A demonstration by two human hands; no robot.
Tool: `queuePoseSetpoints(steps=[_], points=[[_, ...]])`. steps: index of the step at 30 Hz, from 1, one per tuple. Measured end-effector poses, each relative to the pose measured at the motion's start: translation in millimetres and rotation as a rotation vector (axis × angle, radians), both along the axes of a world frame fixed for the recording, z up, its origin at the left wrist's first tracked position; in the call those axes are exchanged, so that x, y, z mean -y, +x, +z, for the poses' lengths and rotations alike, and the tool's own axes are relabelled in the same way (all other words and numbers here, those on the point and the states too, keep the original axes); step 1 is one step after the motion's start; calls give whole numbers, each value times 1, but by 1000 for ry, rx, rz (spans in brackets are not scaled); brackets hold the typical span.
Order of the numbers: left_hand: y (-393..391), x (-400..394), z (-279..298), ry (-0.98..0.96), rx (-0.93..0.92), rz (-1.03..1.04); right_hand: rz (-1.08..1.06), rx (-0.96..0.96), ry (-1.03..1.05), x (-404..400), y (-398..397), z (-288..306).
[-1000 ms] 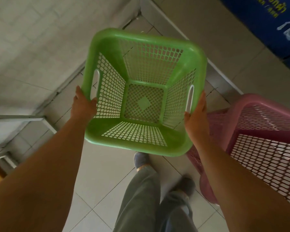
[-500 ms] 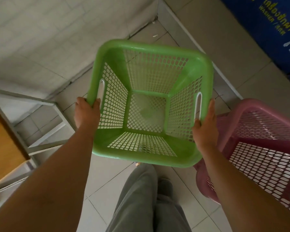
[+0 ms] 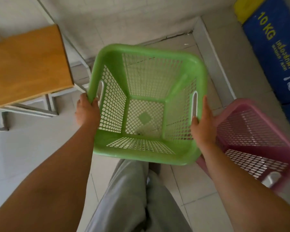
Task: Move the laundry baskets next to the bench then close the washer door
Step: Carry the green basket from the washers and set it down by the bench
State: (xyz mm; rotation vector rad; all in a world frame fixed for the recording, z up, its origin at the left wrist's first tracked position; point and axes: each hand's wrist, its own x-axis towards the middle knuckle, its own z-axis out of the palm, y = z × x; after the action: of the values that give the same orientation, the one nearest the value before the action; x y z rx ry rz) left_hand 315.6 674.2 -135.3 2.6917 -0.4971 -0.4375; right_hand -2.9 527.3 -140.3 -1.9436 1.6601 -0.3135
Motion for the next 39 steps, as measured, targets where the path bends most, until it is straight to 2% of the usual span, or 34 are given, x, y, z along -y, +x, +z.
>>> queuePoseSetpoints(steps=[5,7,11,21,26,39], points=[[-9,-76,19,-21,-44,156,89,11,21,-43,14,18],[6,-141,36,-16,-49,268,205,33,36,-84,46,31],[18,-210,46,-14,-60,354,263,5,66,-130,80,45],[103,-432,60,-102,-192,690,485,-95,79,-300,224,77],[154,-532,64,-135,-158,807,592,-106,114,-379,302,72],[298,-687,72,-124,-56,1072,840,-90,180,-501,530,69]])
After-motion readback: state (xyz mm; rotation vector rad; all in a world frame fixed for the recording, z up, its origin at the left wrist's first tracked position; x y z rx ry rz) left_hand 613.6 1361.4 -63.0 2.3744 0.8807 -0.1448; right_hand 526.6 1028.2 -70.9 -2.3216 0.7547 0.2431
